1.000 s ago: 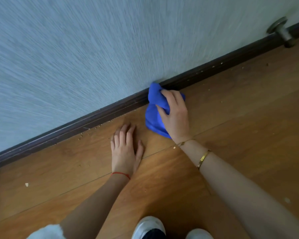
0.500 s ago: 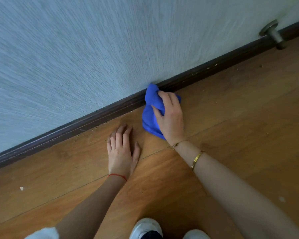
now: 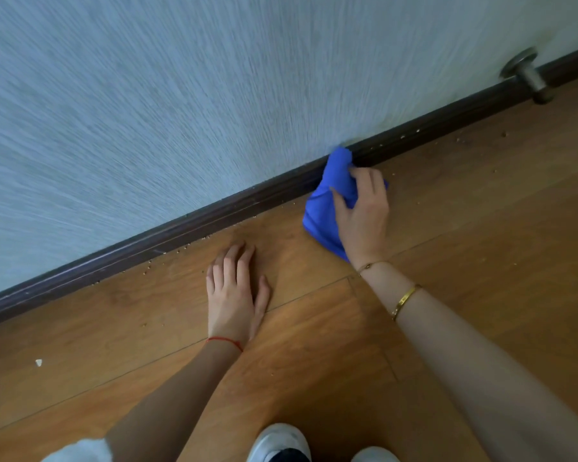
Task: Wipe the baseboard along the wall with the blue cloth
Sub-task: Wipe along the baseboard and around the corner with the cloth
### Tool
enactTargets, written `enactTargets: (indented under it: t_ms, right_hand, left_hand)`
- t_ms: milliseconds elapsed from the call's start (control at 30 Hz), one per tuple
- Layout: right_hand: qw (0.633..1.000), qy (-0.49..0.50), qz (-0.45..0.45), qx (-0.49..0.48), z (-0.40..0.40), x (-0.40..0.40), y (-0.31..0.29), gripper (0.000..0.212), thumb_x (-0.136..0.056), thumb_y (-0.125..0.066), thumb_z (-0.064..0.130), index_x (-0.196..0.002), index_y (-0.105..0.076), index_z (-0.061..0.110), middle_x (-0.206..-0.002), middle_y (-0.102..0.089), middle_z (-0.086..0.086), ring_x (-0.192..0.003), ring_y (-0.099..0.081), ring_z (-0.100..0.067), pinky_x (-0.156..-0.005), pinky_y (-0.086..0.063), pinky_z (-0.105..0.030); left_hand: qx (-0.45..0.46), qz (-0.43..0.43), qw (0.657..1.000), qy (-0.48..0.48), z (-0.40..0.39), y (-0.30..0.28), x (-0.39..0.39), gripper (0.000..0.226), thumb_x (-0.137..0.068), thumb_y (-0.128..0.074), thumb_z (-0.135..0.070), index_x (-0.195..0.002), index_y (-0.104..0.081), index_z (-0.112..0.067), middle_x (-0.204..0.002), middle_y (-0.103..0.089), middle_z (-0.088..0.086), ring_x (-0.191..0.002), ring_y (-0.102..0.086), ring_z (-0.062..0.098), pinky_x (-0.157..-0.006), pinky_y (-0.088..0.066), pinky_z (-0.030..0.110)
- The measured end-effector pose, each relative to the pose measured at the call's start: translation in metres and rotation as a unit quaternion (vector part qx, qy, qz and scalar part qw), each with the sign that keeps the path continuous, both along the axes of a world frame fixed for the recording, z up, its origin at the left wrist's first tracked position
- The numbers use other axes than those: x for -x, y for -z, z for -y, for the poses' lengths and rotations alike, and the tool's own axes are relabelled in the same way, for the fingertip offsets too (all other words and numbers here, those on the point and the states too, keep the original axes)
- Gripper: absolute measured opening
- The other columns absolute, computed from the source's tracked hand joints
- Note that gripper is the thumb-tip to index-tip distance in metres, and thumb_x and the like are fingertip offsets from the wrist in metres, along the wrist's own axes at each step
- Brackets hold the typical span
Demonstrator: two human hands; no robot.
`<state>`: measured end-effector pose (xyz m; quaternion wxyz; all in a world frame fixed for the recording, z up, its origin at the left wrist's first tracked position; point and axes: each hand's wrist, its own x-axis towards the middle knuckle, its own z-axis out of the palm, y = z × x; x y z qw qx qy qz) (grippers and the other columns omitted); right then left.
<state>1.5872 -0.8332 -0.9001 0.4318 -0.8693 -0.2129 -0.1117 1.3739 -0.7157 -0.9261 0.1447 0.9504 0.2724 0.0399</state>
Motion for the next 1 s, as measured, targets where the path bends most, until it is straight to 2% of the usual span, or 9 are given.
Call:
enactTargets:
  t_ms: [200,300,400,467,633,700,800,900,1000]
  right_hand:
    - [0.988,0.138,-0.033,-0.063,0.01,-0.037,-0.01,0.017,-0.084,-0.067,0.007,-0.1,-0.06,0.003,-0.103,-0.057,-0.012,-0.094,-0.058,-0.021,-0.084,-0.049,-0.029]
    - [0.999,0.044,0.01,0.01,0.006,-0.018,-0.008,0.021,-0.085,-0.068,0.005,-0.104,-0.06,0.002,-0.108,-0.056,-0.013,-0.099,-0.058,-0.023,-0.087,-0.049,-0.027]
    - [0.993,-0.06,0.07,0.068,0.003,0.001,0.002,0.025,-0.086,-0.071,0.007,-0.108,-0.061,0.001,-0.109,-0.059,-0.013,-0.1,-0.056,-0.023,-0.087,-0.047,-0.024]
    - [0.997,-0.05,0.049,0.038,0.003,0.001,0.002,0.026,-0.085,-0.072,0.008,-0.109,-0.062,0.003,-0.109,-0.059,-0.01,-0.101,-0.057,-0.022,-0.088,-0.046,-0.021]
    - [0.994,0.093,-0.017,-0.048,0.004,-0.018,-0.011,0.037,-0.087,-0.07,0.012,-0.119,-0.055,0.002,-0.118,-0.053,-0.012,-0.108,-0.056,-0.021,-0.087,-0.051,-0.029]
    - [0.997,0.071,0.006,-0.013,-0.005,-0.013,-0.013,0.039,-0.089,-0.068,0.012,-0.124,-0.053,0.002,-0.122,-0.052,-0.014,-0.111,-0.056,-0.024,-0.089,-0.051,-0.028]
    - [0.995,-0.031,0.077,0.06,-0.022,0.017,0.0,0.035,-0.09,-0.065,0.013,-0.122,-0.055,0.004,-0.12,-0.055,-0.017,-0.105,-0.058,-0.03,-0.085,-0.055,-0.035]
    - [0.983,-0.125,0.111,0.081,-0.036,0.036,0.008,0.033,-0.09,-0.053,0.014,-0.123,-0.053,0.008,-0.117,-0.058,-0.017,-0.1,-0.06,-0.031,-0.082,-0.055,-0.039]
    - [0.989,-0.101,0.092,0.053,-0.024,0.023,0.004,0.031,-0.085,-0.056,0.008,-0.116,-0.057,0.008,-0.116,-0.057,-0.015,-0.103,-0.059,-0.029,-0.087,-0.053,-0.033]
  left_hand:
    - [-0.006,0.002,1.0,0.002,0.001,0.0,0.0,0.055,-0.098,-0.049,-0.038,-0.145,-0.044,-0.011,-0.15,-0.04,0.01,-0.133,-0.041,0.031,-0.116,-0.031,0.051]
    - [-0.013,0.007,1.0,0.001,0.0,0.001,0.0,0.055,-0.097,-0.051,-0.036,-0.145,-0.044,-0.01,-0.149,-0.041,0.01,-0.133,-0.041,0.032,-0.116,-0.03,0.051]
    - [-0.025,0.017,1.0,-0.002,0.0,0.004,-0.001,0.053,-0.096,-0.051,-0.035,-0.142,-0.047,-0.009,-0.147,-0.043,0.011,-0.13,-0.043,0.033,-0.114,-0.03,0.05]
    - [-0.028,0.023,0.999,0.0,0.0,0.003,-0.001,0.053,-0.096,-0.05,-0.035,-0.141,-0.048,-0.009,-0.147,-0.044,0.012,-0.129,-0.044,0.034,-0.114,-0.031,0.05]
    - [-0.024,0.012,1.0,-0.003,0.0,0.004,-0.001,0.054,-0.097,-0.046,-0.038,-0.144,-0.045,-0.011,-0.148,-0.042,0.01,-0.132,-0.042,0.033,-0.116,-0.028,0.05]
    - [-0.024,0.017,1.0,-0.001,0.0,0.004,-0.001,0.054,-0.097,-0.047,-0.038,-0.144,-0.046,-0.01,-0.148,-0.042,0.01,-0.132,-0.042,0.033,-0.115,-0.027,0.049]
    - [-0.026,0.024,0.999,-0.001,0.001,0.004,-0.002,0.054,-0.096,-0.046,-0.037,-0.142,-0.047,-0.009,-0.147,-0.044,0.011,-0.128,-0.043,0.033,-0.113,-0.029,0.049]
    - [-0.032,0.031,0.999,-0.001,0.001,0.005,-0.002,0.054,-0.095,-0.045,-0.037,-0.14,-0.049,-0.009,-0.146,-0.045,0.012,-0.126,-0.045,0.034,-0.111,-0.031,0.049]
    - [-0.025,0.029,0.999,0.003,0.0,0.003,-0.001,0.055,-0.096,-0.044,-0.039,-0.141,-0.048,-0.009,-0.147,-0.045,0.012,-0.127,-0.044,0.033,-0.112,-0.032,0.05]
